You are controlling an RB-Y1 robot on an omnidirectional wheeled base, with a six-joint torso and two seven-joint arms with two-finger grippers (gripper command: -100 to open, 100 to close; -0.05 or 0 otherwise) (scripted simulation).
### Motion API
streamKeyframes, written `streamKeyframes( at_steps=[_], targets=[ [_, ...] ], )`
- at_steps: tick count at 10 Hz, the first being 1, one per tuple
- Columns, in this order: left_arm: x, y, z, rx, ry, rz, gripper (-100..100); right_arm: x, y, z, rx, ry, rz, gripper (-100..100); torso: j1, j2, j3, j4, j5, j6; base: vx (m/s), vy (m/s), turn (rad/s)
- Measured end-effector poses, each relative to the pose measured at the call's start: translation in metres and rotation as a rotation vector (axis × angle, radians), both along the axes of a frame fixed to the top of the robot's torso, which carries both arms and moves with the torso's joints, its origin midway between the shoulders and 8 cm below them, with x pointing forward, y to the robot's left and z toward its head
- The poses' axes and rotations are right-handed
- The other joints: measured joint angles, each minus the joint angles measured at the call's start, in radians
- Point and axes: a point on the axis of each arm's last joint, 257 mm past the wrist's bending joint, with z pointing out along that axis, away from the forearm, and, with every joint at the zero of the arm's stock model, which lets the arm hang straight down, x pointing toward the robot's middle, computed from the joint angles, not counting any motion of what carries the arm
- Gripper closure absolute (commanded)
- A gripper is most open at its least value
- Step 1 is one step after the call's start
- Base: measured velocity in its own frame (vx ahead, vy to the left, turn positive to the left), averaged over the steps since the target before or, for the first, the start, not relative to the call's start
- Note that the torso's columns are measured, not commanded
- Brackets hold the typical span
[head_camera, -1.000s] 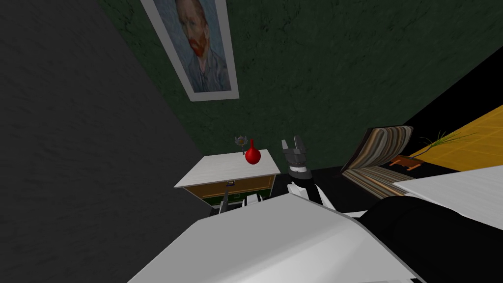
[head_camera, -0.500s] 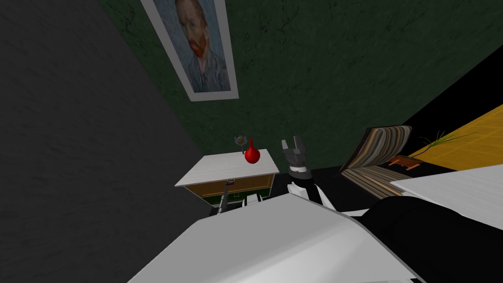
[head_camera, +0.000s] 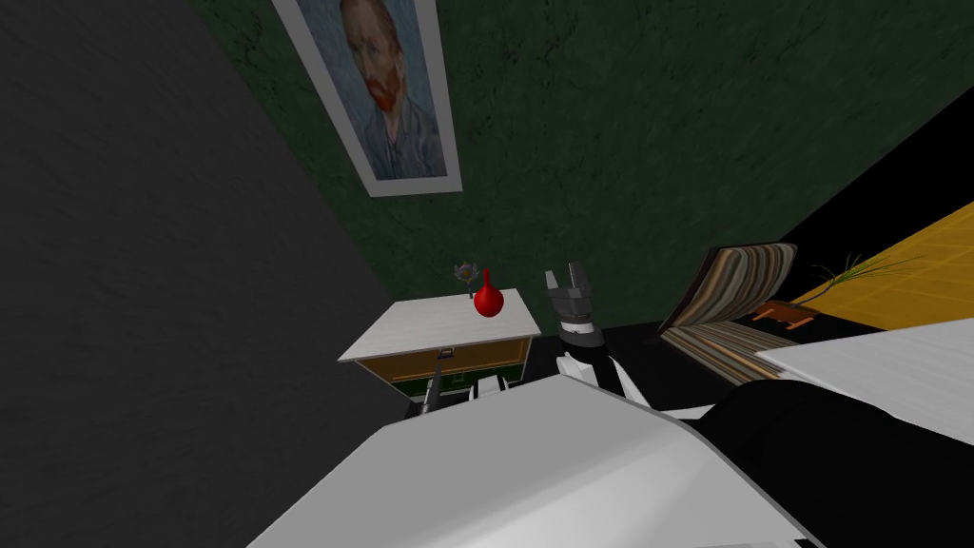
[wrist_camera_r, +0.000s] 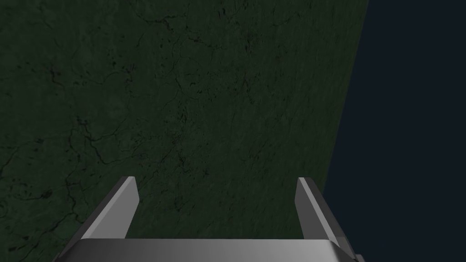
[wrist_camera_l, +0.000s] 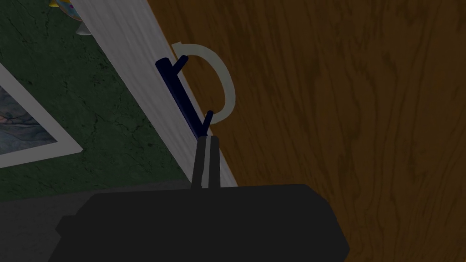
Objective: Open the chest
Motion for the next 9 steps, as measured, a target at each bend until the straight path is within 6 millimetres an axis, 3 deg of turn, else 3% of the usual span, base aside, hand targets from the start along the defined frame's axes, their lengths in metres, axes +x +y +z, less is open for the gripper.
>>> streamKeyframes(
  at_steps=[3,4,9],
  targets=[
    [-0.016,-0.003,-0.006,0.0,0.001,0.001,100,0.0,0.0,0.0,0.0,0.0,0.0,0,0.0,0.001,0.0,0.0,0.0,0.0,0.015,0.01,-0.001],
    [-0.017,-0.003,-0.006,0.0,-0.001,0.001,-100,0.0,0.0,0.0,0.0,0.0,0.0,0,0.0,0.001,0.001,0.0,0.0,0.0,0.0,0.0,0.0],
    [-0.014,0.034,-0.005,0.093,0.009,-0.019,-100,0.0,0.0,0.0,0.0,0.0,0.0,0,0.0,0.001,0.0,0.0,0.0,0.0,-0.011,-0.008,0.003]
  ],
)
